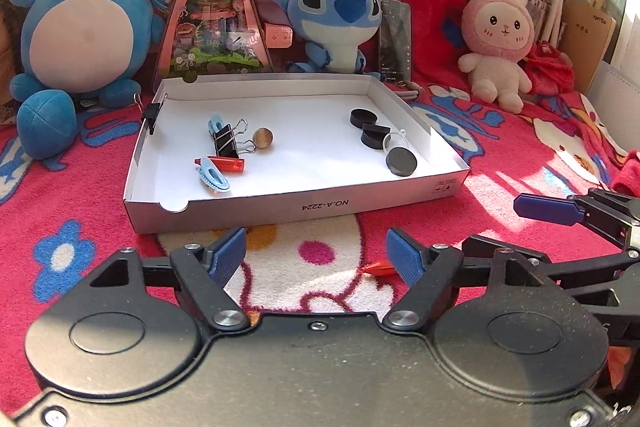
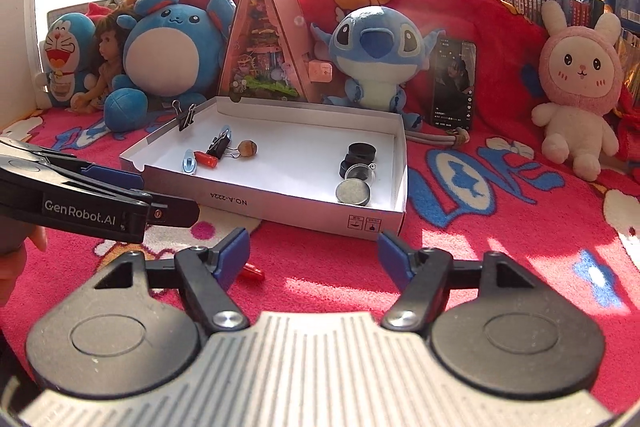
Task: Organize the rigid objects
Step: 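Withdraw both tools toward the red marker and the brown acorn, then grasp the red marker with left tool while right tool grasps the brown acorn, then carry the red marker and the acorn into the white box, then open left tool to release the marker while right tool releases the acorn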
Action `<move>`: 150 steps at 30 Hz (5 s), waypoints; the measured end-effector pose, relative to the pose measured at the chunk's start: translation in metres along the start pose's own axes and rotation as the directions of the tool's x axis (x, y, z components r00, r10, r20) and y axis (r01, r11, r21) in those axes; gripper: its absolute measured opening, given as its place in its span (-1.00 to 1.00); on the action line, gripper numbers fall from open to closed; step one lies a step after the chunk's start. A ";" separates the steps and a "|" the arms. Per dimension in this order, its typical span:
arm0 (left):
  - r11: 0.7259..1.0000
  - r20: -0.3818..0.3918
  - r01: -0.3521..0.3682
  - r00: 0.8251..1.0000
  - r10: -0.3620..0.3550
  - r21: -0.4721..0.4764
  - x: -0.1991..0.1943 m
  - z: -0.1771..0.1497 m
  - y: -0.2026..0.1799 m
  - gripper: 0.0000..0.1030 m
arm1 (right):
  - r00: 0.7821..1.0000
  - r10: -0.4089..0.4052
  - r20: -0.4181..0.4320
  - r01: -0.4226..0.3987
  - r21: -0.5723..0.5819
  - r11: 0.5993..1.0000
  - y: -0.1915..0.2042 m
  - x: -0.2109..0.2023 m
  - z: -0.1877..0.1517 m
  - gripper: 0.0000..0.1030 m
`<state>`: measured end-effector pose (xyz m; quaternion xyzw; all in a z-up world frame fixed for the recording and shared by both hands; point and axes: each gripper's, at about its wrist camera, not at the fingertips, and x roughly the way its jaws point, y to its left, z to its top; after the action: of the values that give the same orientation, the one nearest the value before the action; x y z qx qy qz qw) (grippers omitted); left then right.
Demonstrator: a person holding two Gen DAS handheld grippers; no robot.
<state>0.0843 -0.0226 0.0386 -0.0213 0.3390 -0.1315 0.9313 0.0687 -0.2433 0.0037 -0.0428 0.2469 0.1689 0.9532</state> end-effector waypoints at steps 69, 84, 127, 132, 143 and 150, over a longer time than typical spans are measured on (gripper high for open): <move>0.997 0.010 -0.051 0.999 0.050 0.063 0.032 -0.022 -0.056 -0.19 | 0.976 -0.135 0.172 0.121 0.086 0.989 0.049 -0.045 -0.101 -0.46; 0.992 0.060 -0.120 0.991 0.117 0.044 0.018 -0.001 -0.029 -0.19 | 0.969 -0.147 0.200 0.134 0.078 0.988 0.035 -0.034 -0.067 -0.46; 0.979 0.115 -0.145 0.980 0.162 -0.146 0.018 0.036 0.055 -0.20 | 0.985 -0.089 0.145 0.067 0.146 0.987 0.023 0.038 0.022 -0.45; 0.976 0.118 -0.153 0.978 0.172 -0.157 0.026 0.049 0.068 -0.20 | 0.988 -0.088 0.126 0.066 0.163 0.984 0.011 0.049 0.036 -0.45; 0.973 0.059 -0.162 0.983 0.174 -0.164 0.068 0.073 0.074 -0.20 | 0.995 -0.084 0.060 0.075 0.142 0.987 0.005 0.085 0.059 -0.45; 0.967 0.002 -0.200 0.979 0.203 -0.154 0.095 0.080 0.074 -0.19 | 0.997 -0.072 0.002 0.071 0.163 0.984 0.001 0.110 0.067 -0.45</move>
<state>0.2224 0.0203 0.0312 -0.0593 0.3400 -0.0094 0.9385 0.1888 -0.1981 0.0092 0.0271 0.2545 0.1141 0.9599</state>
